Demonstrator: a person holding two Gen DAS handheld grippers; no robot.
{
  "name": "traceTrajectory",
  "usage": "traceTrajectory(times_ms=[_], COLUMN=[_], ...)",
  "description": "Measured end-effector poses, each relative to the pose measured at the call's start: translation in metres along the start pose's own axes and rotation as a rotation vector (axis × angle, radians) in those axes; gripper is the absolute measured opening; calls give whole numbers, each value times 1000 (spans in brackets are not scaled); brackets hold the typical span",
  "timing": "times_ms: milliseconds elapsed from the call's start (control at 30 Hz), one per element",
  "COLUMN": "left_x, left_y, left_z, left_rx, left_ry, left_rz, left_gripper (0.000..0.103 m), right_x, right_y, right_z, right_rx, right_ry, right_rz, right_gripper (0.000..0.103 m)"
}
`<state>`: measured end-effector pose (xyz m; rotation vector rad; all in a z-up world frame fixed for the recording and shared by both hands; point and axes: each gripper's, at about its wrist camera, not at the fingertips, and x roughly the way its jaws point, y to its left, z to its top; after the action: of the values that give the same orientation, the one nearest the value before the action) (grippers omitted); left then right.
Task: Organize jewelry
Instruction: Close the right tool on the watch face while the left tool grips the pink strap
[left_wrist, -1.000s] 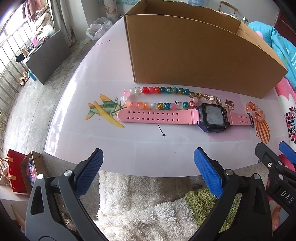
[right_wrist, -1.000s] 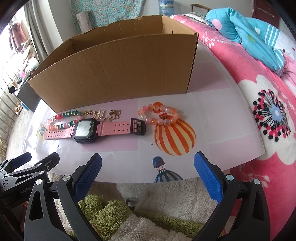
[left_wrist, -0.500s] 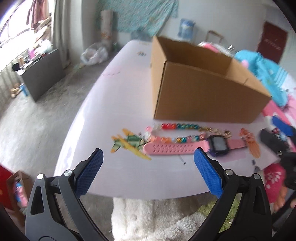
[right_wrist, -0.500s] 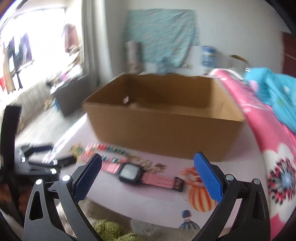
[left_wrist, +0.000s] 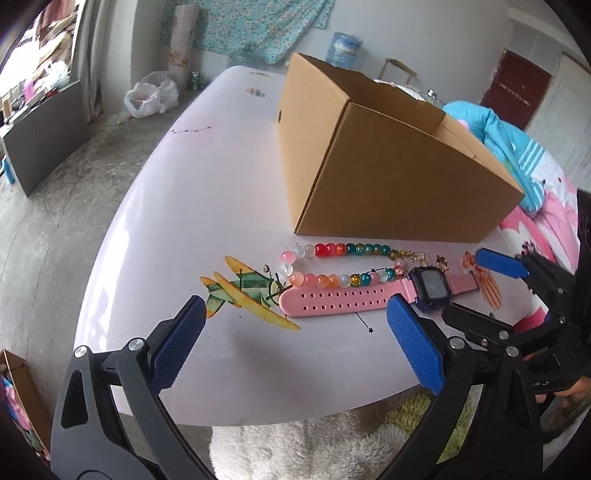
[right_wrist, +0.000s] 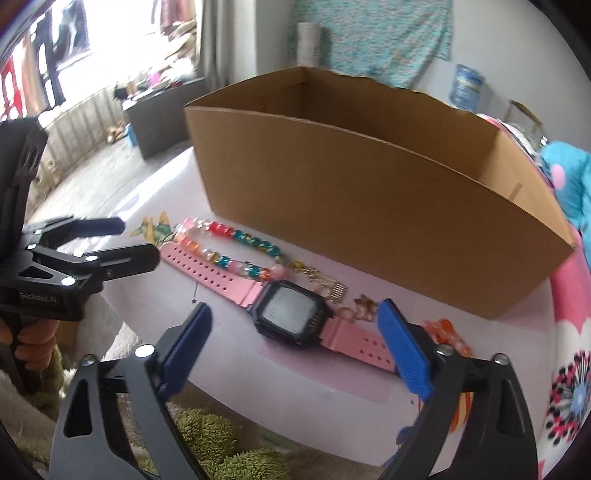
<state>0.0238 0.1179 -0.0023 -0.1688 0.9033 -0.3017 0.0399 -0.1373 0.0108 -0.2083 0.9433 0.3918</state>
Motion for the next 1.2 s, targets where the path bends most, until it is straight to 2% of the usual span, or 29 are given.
traceTrajectory(times_ms=[33,67,133,167,300,433,500,700,967,1067,1200], left_x=[1,4,10,12,17,20,21,15,-4,-9,-9], left_y=[-2,-6,-8,-7,-3,-3,-5,-6,-6,-9,-18], left_z=[1,1,-3,-4,-2,-1,-2,-5,-6,-4,0], left_rx=[25,49,67,67,47,52,51,30,-4,-13,5], left_ry=[2,9,46,60,89,97,103,110,97,79,72], left_rz=[4,11,9,-1,-24,-48,-76,-117,-229,-279,-288], left_gripper=[85,76,68,61,54,51,47,46,46,46,46], right_x=[2,4,8,10,11,16,14,11,6,7,10], right_y=[1,2,4,4,6,7,8,10,7,9,18], right_z=[0,1,3,3,0,-4,-4,-8,-13,-16,-18], right_rx=[-13,-23,-30,-29,-31,-33,-46,-60,-81,-105,-175], right_ry=[6,17,35,47,66,79,81,83,84,80,74], right_rz=[1,-4,-9,-8,-9,-5,-9,0,17,1,-46], right_gripper=[77,72,66,63,55,52,52,52,52,52,52])
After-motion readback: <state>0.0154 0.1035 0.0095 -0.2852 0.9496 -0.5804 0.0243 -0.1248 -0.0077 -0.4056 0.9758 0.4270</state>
